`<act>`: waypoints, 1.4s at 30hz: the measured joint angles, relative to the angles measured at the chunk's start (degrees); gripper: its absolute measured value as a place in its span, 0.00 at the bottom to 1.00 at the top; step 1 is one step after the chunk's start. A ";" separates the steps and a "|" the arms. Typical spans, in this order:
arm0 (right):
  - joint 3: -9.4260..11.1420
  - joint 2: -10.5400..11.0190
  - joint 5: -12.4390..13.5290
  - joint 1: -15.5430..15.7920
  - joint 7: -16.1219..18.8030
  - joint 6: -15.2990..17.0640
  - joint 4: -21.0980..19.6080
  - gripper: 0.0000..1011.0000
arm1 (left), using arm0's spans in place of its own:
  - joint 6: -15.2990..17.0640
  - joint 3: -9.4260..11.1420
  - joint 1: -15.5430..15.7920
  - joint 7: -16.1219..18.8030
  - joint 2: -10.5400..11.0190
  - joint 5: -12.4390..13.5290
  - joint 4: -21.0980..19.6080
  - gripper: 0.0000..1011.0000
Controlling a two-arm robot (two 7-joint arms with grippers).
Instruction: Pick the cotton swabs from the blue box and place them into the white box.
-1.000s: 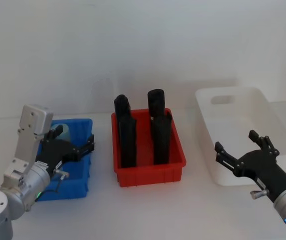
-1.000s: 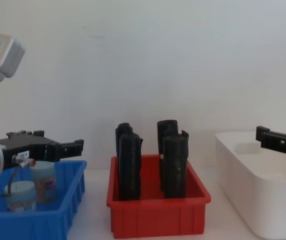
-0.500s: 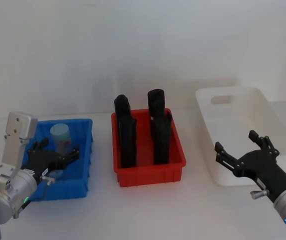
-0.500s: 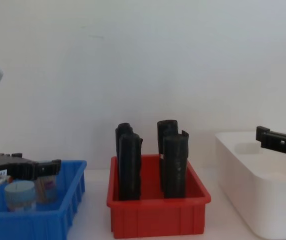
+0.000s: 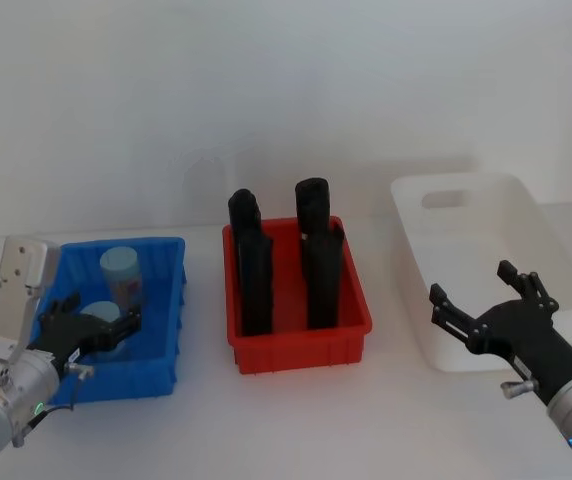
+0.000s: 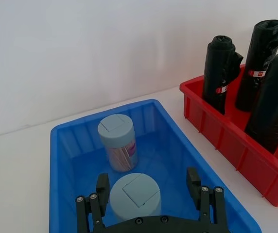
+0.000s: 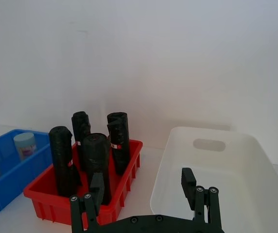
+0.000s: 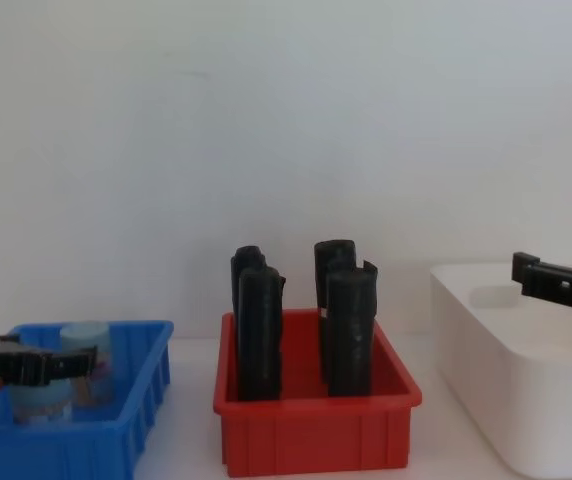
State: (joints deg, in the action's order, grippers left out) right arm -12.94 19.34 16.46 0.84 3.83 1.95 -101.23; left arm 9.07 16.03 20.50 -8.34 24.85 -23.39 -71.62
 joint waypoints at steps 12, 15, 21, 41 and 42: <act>0.00 0.00 0.00 0.00 0.00 0.00 0.00 0.99 | -1.06 -0.21 1.64 -1.91 -0.78 -0.07 4.68 0.99; 0.00 0.00 0.00 0.00 0.00 0.00 0.00 0.99 | -1.36 -0.24 2.08 -2.53 -0.99 -0.24 5.84 0.99; 0.00 0.00 0.00 0.00 0.00 0.00 0.00 0.99 | -1.69 -0.33 2.72 -3.52 -1.27 -0.54 7.39 0.92; 0.00 0.00 0.00 0.00 0.00 0.00 0.00 0.99 | -1.61 -1.25 2.35 -4.00 -0.78 -1.00 6.06 0.66; 0.00 0.00 0.00 0.00 0.00 0.00 0.00 0.99 | -1.53 -1.29 2.26 -3.94 -0.73 -0.97 5.84 0.66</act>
State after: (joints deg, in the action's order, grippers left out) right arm -12.94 19.33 16.47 0.84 3.83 1.95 -101.23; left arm 7.54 14.74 22.75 -12.28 24.12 -24.35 -65.78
